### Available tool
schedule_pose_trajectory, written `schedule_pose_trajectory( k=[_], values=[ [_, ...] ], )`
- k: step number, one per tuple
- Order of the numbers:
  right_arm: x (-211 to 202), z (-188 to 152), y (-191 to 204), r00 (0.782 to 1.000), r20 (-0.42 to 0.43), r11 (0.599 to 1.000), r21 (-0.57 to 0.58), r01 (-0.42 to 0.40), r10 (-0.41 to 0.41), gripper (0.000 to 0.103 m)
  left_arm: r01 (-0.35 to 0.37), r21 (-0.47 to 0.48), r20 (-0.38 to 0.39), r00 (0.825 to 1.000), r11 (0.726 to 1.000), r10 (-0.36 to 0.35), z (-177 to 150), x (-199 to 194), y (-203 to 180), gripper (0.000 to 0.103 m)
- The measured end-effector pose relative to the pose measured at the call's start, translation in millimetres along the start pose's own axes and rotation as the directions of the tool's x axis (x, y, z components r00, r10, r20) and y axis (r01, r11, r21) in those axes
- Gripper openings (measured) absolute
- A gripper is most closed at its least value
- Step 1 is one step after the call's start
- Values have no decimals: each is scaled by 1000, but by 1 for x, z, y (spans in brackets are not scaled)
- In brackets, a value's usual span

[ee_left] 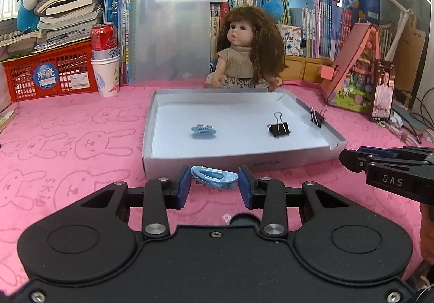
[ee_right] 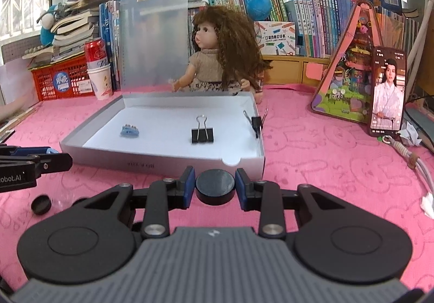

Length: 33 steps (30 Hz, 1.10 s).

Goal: Organize rigid objects
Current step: 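Carry the blue hair clip with the left tool while the right tool carries the black lid into the tray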

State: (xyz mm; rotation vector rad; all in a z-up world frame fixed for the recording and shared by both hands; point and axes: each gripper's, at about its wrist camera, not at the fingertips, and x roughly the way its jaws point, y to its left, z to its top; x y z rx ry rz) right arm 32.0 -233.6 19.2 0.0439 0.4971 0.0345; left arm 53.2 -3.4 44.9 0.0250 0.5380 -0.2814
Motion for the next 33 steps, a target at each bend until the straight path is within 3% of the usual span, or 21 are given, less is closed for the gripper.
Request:
schedule_pose_trajectory(
  k=[11, 33],
  values=[
    [23, 22, -2, 1000, -20, 999, 47, -21, 22, 37, 2, -45, -6, 1000, 999, -2, 24, 29, 5, 35],
    [74, 38, -1, 995, -88, 996, 86, -37, 44, 37, -28, -74, -69, 997, 997, 23, 37, 86, 1, 36]
  ],
)
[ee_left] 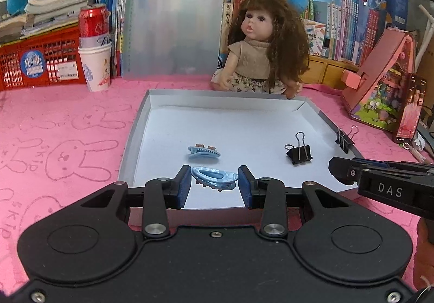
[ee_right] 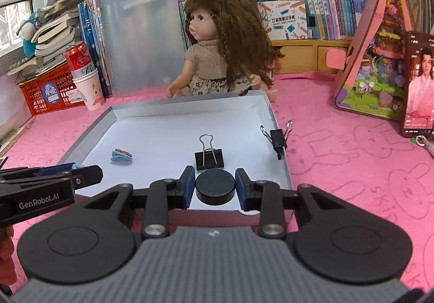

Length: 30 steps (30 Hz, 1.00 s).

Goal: Organize rigid objects
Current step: 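Carry the blue hair clip with the left tool while the right tool carries the black lid into the tray, then lower and open the left tool on the hair clip while the right tool releases the black lid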

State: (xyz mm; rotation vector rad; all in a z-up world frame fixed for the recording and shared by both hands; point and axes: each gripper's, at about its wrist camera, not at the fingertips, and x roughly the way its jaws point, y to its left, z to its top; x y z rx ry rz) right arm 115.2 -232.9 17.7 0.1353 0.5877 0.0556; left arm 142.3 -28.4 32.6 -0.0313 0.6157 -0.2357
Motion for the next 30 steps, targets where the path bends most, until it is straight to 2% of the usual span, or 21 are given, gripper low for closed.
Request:
schedule_pose_trajectory(
  k=[19, 30],
  values=[
    [36, 6, -5, 996, -83, 999, 36, -26, 29, 37, -24, -25, -90, 996, 999, 22, 5, 41, 6, 36],
    [52, 10, -4, 995, -97, 999, 39, -9, 13, 37, -35, -37, -102, 994, 999, 31, 11, 55, 9, 36]
  ],
)
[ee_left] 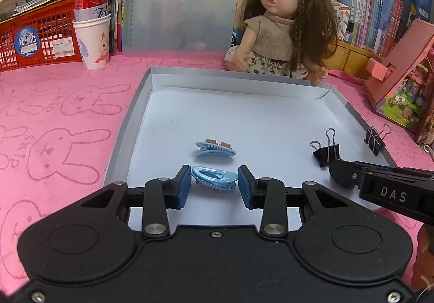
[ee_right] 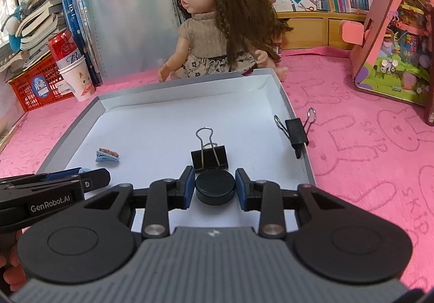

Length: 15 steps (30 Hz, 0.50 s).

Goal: Organize rigid objects
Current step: 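Lower and open the left tool on the hair clip while the right tool releases the black lid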

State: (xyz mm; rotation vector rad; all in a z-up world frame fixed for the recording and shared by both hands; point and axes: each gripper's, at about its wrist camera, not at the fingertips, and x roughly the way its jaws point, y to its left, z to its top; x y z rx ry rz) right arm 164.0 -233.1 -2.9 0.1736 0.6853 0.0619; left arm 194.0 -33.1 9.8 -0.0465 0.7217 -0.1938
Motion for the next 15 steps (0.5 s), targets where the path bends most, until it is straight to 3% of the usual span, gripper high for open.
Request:
schedule_pose_trajectory(
  k=[15],
  values=[
    [22, 17, 5, 1000, 2, 999, -37, 26, -26, 38, -24, -27, -32, 999, 999, 23, 25, 28, 4, 36]
  ],
)
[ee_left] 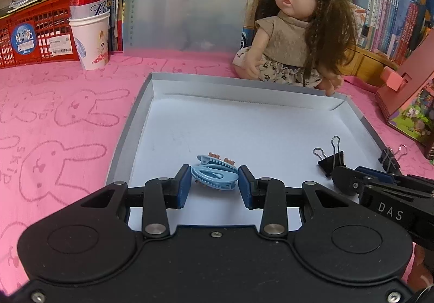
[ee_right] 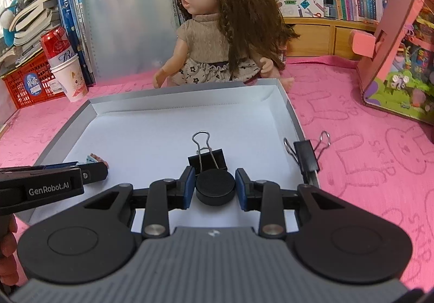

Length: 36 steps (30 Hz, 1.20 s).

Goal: Organize rigid objects
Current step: 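Lower and open the left tool on the hair clip while the right tool releases the black lid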

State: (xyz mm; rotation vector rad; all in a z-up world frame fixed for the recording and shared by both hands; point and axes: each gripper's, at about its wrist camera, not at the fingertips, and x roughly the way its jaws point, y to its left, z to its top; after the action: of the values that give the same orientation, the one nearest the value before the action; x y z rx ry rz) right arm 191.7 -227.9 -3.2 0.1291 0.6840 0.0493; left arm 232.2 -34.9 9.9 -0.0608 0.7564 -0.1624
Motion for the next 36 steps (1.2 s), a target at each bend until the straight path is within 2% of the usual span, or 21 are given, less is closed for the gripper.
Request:
schedule_pose_trajectory(
  k=[14, 23, 27, 29, 31, 32, 36],
  values=[
    [16, 13, -3, 1000, 12, 1000, -15, 19, -19, 38, -54, 4, 13, 998, 999, 54, 18, 22, 0, 36],
    [15, 12, -5, 1000, 19, 1000, -12, 9, -8, 37, -62, 2, 19, 998, 998, 62, 16, 20, -1, 36],
    [13, 11, -6, 1000, 20, 1000, -7, 0, 0, 42, -67, 14, 20, 998, 998, 66, 15, 19, -1, 36],
    [11, 10, -6, 1000, 27, 1000, -5, -1, 1, 42, -62, 5, 17, 998, 998, 62, 15, 18, 0, 39],
    [9, 10, -6, 1000, 30, 1000, -3, -4, 4, 55, -54, 1, 15, 998, 999, 54, 14, 16, 1, 45],
    [8, 11, -6, 999, 35, 1000, -2, -9, 9, 55, -50, 4, 16, 999, 999, 50, 14, 15, 0, 48],
    [2, 11, -5, 999, 52, 1000, -7, -16, 16, 64, -38, 30, 22, 999, 999, 38, 11, 7, -3, 76]
  ],
)
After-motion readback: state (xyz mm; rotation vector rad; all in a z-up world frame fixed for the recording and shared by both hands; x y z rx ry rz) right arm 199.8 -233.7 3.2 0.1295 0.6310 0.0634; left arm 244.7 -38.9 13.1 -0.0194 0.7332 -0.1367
